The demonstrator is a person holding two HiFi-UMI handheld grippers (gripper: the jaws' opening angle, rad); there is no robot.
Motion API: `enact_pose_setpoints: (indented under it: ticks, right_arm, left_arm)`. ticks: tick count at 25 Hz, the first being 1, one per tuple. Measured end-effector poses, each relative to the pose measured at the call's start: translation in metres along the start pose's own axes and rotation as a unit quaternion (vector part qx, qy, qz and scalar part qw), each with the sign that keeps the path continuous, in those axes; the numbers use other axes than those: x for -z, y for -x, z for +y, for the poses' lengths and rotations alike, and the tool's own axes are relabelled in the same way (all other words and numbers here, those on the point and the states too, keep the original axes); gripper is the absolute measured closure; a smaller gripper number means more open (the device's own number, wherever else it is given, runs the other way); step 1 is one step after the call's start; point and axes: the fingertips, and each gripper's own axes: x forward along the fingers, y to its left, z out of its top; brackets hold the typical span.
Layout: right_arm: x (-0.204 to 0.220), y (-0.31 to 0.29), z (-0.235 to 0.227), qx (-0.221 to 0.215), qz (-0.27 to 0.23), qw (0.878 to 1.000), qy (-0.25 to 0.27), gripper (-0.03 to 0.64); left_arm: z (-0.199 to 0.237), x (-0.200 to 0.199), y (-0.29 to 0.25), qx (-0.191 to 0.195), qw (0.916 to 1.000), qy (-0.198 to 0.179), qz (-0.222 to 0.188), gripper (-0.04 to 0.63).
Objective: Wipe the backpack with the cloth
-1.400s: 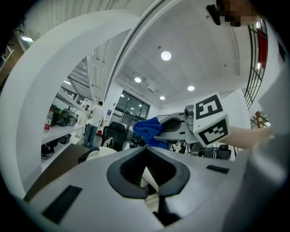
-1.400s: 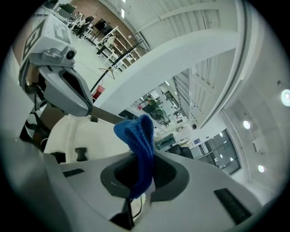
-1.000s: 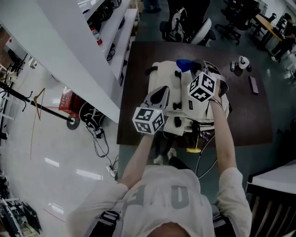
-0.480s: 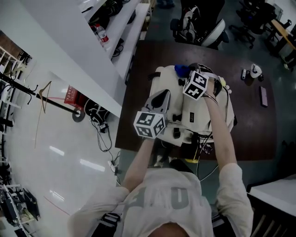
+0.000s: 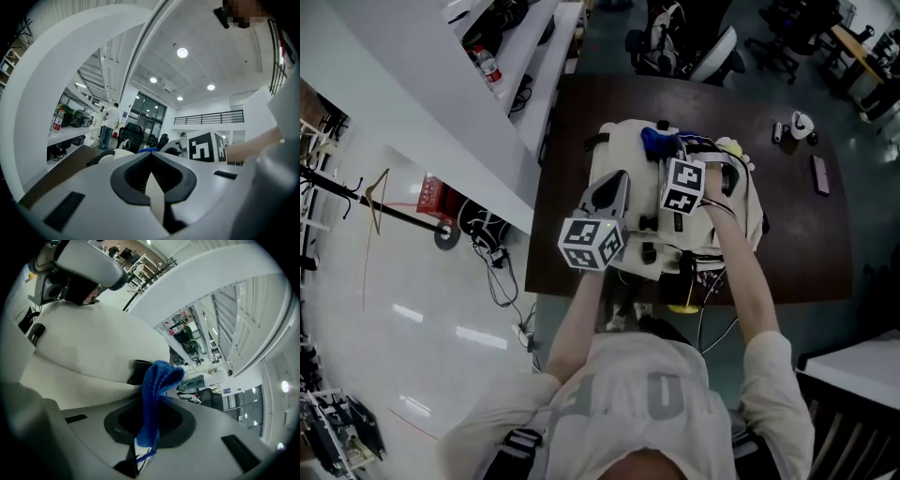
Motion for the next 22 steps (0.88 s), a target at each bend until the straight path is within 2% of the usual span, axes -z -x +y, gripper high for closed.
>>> enact_pose_setpoints:
  ticks: [7,12,16,22]
  right_arm:
    - [-0.001,0.037,0.038,0.008,0.013,0.999,-0.032,0.569]
    - [-0.007,0.066,0.074,0.023,0.016,0.999,-0.036,0.569]
    - [-0.013,0.089,0.107,0.022,0.009,0.999,-0.039,0.569]
    - [-0.028,0.125,0.153,0.017,-0.020,0.998,-0.050,0.569]
  left_arm:
    - [-0.017,0.011,0.032,0.017,0.9997,0.012,0.010,0.591]
    - [-0.030,0.027,0.054,0.032,0.9992,0.013,0.021,0.591]
    - [-0.045,0.034,0.072,0.032,0.9991,0.022,0.019,0.591]
    - [-0.083,0.039,0.111,0.014,0.9997,0.010,0.017,0.591]
